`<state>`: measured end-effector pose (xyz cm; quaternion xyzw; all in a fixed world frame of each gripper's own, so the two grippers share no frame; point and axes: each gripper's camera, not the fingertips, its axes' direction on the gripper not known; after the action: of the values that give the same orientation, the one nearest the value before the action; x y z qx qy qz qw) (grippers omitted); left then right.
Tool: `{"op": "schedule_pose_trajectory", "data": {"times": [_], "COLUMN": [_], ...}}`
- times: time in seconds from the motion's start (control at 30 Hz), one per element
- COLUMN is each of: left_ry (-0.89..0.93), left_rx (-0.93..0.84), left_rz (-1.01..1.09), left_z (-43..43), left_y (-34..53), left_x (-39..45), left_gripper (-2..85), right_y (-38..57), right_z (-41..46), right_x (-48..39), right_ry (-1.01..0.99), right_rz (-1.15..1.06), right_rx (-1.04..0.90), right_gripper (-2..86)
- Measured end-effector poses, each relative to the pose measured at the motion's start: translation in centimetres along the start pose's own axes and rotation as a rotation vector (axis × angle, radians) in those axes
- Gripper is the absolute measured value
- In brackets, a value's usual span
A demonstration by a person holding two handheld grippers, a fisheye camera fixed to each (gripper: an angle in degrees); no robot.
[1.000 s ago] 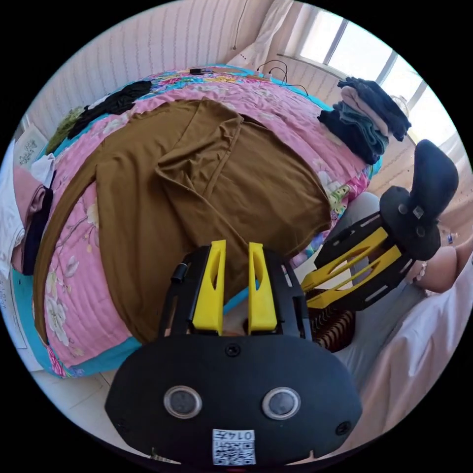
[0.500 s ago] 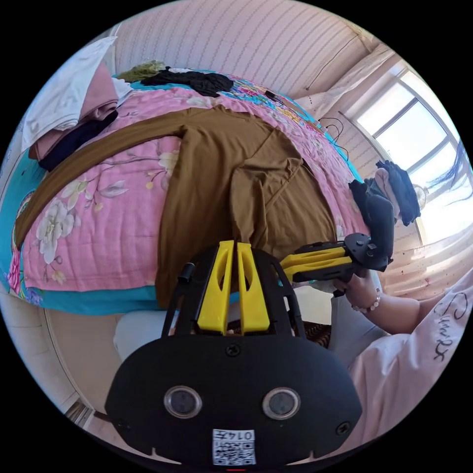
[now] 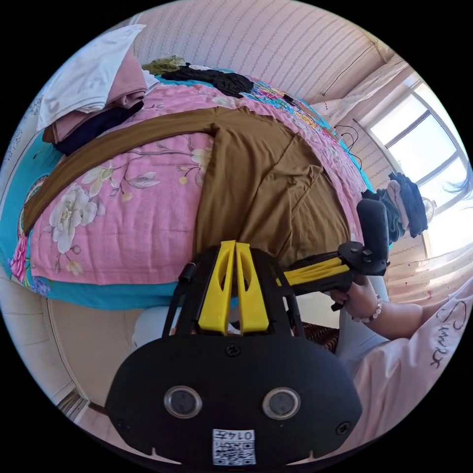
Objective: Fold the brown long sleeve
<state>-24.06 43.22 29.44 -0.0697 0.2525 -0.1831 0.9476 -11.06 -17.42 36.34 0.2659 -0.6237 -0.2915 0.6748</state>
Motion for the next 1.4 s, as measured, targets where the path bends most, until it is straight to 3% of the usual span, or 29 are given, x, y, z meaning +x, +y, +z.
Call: {"op": "schedule_pose_trajectory", "data": {"times": [0.23, 0.4, 0.47, 0.57, 0.73, 0.87, 1.03, 1.17, 1.4], "left_ry": [-0.040, -0.019, 0.041, 0.092, 0.201, 0.127, 0.104, 0.065, 0.044], "left_rx": [-0.028, -0.046, -0.029, 0.019, 0.004, -0.042, -0.200, -0.110, -0.134], "left_rz": [-0.004, 0.218, 0.362, 0.497, 0.425, 0.411, 0.379, 0.446, 0.466], "left_z": [0.0, 0.9, 2.2, 5.5, 13.6, 20.2, 26.5, 26.2, 28.8], "left_y": [-1.3, -8.0, -13.5, -21.3, -33.9, -39.8, -41.5, -42.4, -42.4], "left_x": [-0.7, 3.9, 8.3, 14.6, 21.0, 25.6, 27.3, 29.5, 30.7], "left_gripper": [-1.0, -1.0, -0.9, -0.6, 4.4, 7.3, 3.7, -0.6, -0.1], "right_y": [0.4, 2.6, 3.7, 4.2, 2.5, 0.9, 3.0, 6.1, 7.6], "right_z": [-1.2, -14.1, -22.1, -28.9, -33.2, -33.1, -35.1, -38.4, -37.0], "right_x": [3.5, 9.0, 14.5, 21.4, 30.1, 35.3, 38.5, 39.8, 43.5], "right_ry": [0.000, 0.342, 0.498, 0.732, 0.632, 0.543, 0.485, 0.429, 0.458], "right_rz": [-0.103, -0.083, 0.018, 0.149, 0.211, 0.202, 0.191, 0.208, 0.272], "right_rx": [-0.114, 0.113, 0.253, 0.310, 0.315, 0.209, 0.224, 0.354, 0.317], "right_gripper": [1.9, 4.0, 5.2, 7.6, 8.1, 2.8, 0.6, 0.1, 0.0]}}
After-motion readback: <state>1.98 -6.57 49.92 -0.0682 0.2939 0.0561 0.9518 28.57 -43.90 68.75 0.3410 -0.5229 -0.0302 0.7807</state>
